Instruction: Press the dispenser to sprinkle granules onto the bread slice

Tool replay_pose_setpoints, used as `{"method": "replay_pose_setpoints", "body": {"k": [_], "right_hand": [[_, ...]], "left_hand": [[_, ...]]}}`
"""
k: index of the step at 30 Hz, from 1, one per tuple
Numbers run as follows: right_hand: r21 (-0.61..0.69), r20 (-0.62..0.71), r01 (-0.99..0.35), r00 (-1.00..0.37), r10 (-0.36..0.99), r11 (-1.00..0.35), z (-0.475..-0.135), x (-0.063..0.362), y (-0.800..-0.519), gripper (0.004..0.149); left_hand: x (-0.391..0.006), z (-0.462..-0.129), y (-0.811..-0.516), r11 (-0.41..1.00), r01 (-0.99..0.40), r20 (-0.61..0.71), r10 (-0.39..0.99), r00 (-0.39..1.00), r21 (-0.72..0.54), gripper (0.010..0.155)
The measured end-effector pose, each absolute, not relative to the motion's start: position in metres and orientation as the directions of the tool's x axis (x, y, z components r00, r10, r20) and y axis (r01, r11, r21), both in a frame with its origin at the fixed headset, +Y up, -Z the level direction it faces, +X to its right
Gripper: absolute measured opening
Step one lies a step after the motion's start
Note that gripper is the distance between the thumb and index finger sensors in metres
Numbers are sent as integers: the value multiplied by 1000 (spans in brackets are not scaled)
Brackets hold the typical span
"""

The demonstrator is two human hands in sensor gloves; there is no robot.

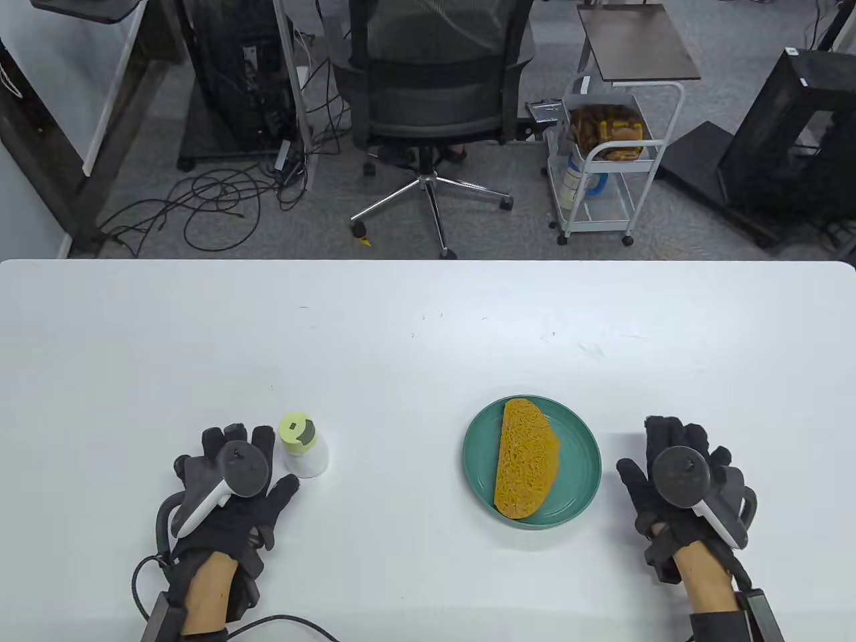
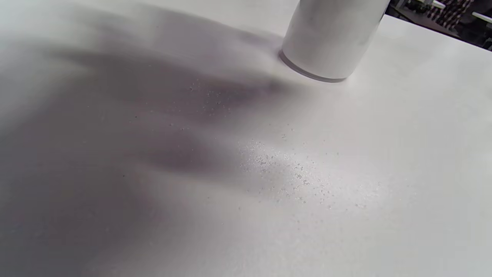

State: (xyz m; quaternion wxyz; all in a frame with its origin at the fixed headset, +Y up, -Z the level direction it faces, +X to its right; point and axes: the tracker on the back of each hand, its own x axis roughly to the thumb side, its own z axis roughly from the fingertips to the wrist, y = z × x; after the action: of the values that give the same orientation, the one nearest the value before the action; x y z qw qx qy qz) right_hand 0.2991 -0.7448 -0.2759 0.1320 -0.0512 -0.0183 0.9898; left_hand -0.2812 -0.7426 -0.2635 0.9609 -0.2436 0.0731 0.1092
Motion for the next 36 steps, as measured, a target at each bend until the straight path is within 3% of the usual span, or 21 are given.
{"method": "replay_pose_setpoints", "body": {"k": [8, 13, 20, 25, 31, 36], "right_hand": [[-76, -97, -236, -965, 242, -969, -271, 293, -736, 71], [-94, -156, -178, -969, 191, -980, -270, 280, -715, 77], [6, -195, -88, -977, 85, -996, -298, 261, -722, 63], [188, -277, -13, -960, -40, -982, -316, 252, -743, 65], [244, -308, -162, -948, 82, -956, -325, 247, -762, 43], [216, -298, -319, -922, 248, -923, -327, 251, -764, 41]], "left_hand": [[-281, -263, -741, 856, -257, -193, 188, 963, -448, 86], [-282, -264, -740, 856, -275, -206, 202, 958, -437, 86], [-279, -264, -738, 860, -277, -189, 214, 958, -429, 86], [-284, -263, -735, 872, -284, -223, 208, 952, -399, 86], [-286, -263, -735, 856, -311, -225, 235, 945, -413, 87], [-287, -264, -738, 851, -310, -234, 228, 945, -423, 87]]}}
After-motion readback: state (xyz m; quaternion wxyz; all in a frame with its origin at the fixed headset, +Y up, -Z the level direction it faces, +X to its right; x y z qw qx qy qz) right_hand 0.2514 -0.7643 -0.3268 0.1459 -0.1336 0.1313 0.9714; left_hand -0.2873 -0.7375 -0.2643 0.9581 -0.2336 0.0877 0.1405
